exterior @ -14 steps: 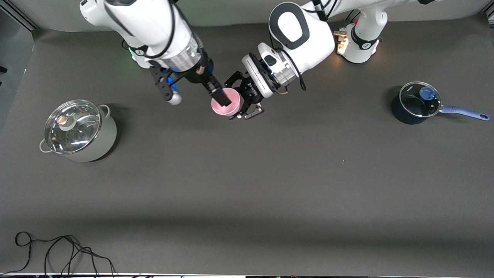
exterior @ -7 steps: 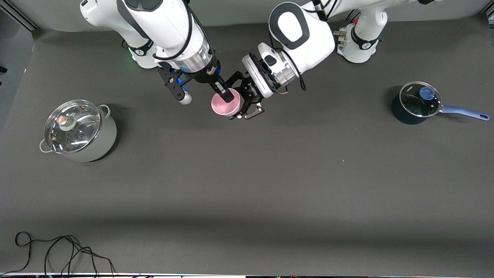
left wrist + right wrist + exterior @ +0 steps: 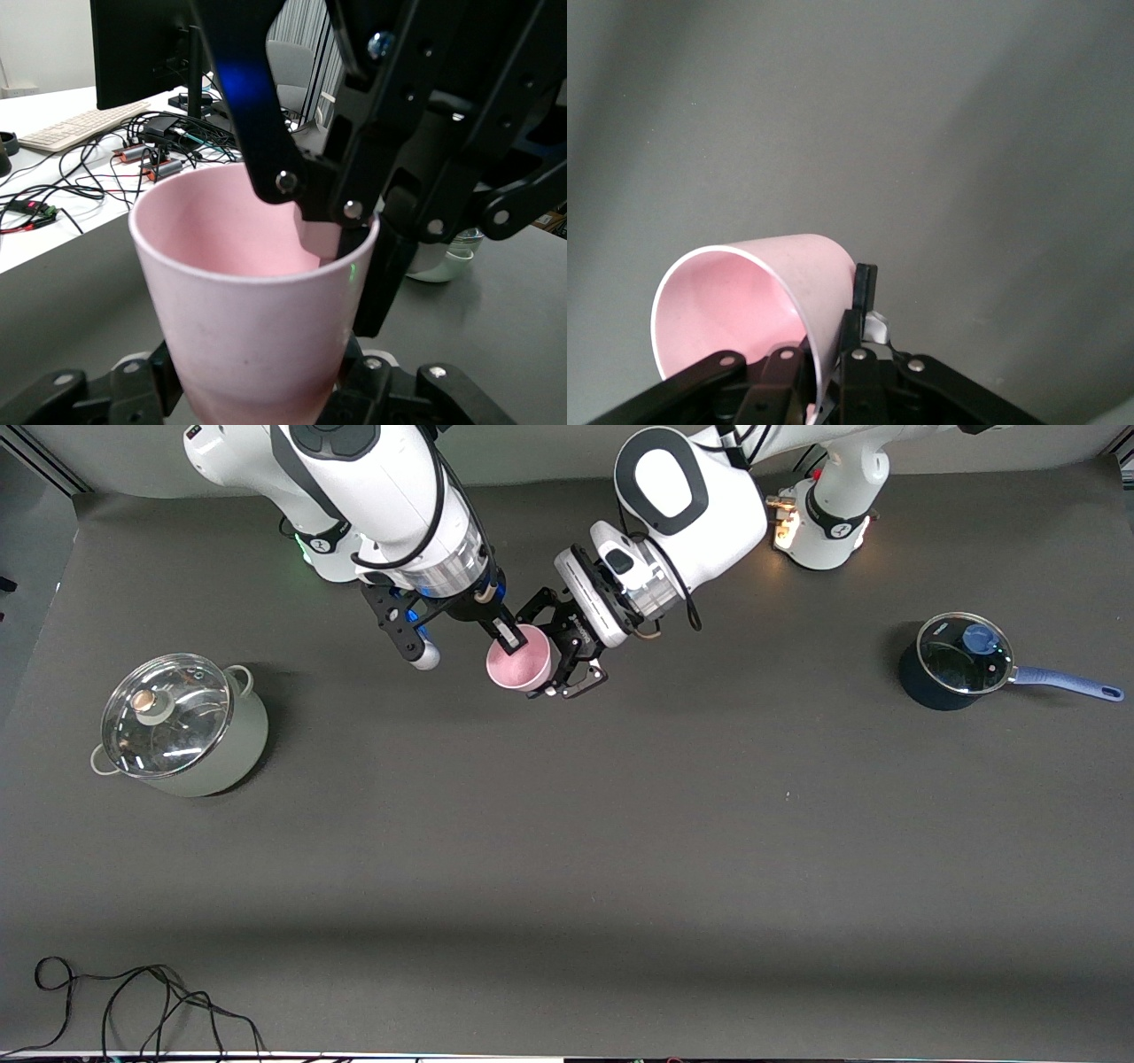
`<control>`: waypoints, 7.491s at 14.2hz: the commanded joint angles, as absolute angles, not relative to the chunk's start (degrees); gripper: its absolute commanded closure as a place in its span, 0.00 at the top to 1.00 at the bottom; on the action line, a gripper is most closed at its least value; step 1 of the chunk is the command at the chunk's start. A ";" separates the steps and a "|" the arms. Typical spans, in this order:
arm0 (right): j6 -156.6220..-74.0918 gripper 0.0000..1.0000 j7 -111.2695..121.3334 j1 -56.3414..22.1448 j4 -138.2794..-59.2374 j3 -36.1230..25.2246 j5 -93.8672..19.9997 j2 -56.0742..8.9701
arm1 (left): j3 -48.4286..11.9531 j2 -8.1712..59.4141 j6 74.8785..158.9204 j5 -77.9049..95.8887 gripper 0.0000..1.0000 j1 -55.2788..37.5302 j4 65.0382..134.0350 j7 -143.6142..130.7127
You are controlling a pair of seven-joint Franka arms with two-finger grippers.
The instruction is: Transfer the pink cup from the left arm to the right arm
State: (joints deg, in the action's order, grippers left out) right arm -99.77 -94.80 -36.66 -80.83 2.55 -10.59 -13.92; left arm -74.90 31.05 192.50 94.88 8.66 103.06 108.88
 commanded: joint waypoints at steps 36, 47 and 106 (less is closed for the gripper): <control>-111.33 0.00 -14.96 -36.39 -111.86 -35.76 -9.67 -9.41 | -66.45 31.30 152.16 69.55 0.99 40.24 114.87 79.04; -141.59 0.00 -8.00 -34.63 -128.85 -35.86 -12.03 -17.39 | -64.86 20.92 100.88 22.98 1.00 53.25 99.36 22.20; -79.97 1.00 -5.19 1.40 -88.40 -2.73 0.18 2.01 | -2.64 1.58 87.28 0.62 1.00 0.35 92.20 0.26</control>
State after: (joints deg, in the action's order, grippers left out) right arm -78.56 -5.92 -0.93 -82.87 -5.52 -0.73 -2.40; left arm -2.57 2.33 86.37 0.07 0.41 91.16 -0.85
